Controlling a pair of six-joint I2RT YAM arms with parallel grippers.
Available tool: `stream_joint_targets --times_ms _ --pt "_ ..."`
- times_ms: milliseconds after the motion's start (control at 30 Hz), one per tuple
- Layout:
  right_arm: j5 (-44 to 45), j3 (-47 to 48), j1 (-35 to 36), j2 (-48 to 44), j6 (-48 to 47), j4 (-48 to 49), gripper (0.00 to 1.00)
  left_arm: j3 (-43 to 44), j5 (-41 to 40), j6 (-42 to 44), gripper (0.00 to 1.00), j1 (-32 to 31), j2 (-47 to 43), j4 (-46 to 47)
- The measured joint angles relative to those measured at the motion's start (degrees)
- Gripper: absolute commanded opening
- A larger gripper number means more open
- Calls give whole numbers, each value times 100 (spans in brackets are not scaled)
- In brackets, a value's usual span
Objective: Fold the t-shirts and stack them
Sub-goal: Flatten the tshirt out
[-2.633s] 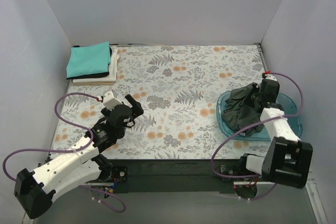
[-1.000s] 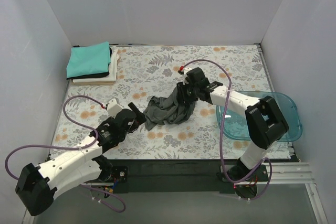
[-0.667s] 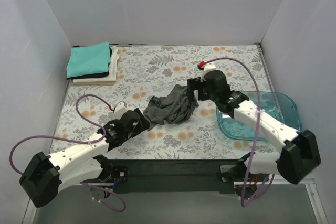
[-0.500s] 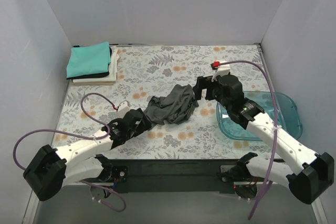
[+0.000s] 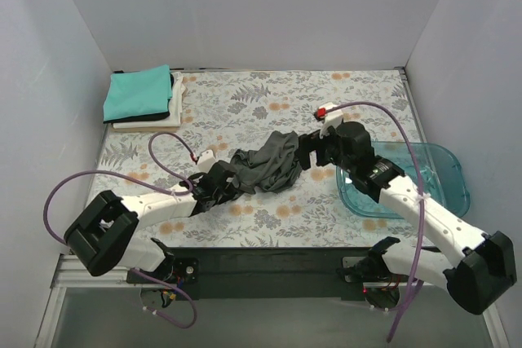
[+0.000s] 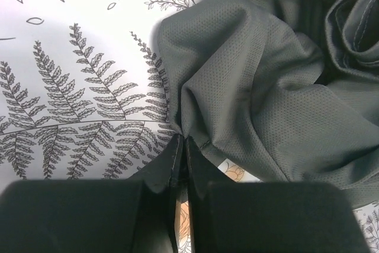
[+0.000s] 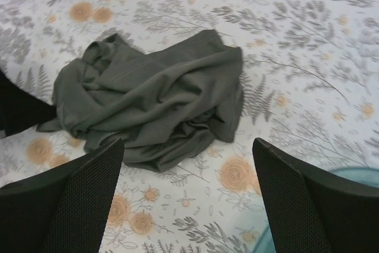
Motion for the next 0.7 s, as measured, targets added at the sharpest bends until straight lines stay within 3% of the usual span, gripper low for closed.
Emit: stream_joint_targets --times_ms 133,267,467,700 --pt "-1408 575 59 1023 -636 85 91 -81 -59 -83 0 0 -219 -236" --pt "-2048 1550 503 2245 -1346 22 88 -356 -157 -275 0 0 -787 -562" --pt "-1799 3093 1189 3980 -2251 -501 80 -568 -258 -514 0 0 -1307 -964" --pt "-1215 3617 1390 5010 -2573 -1119 74 -597 -380 -640 0 0 -1543 -1233"
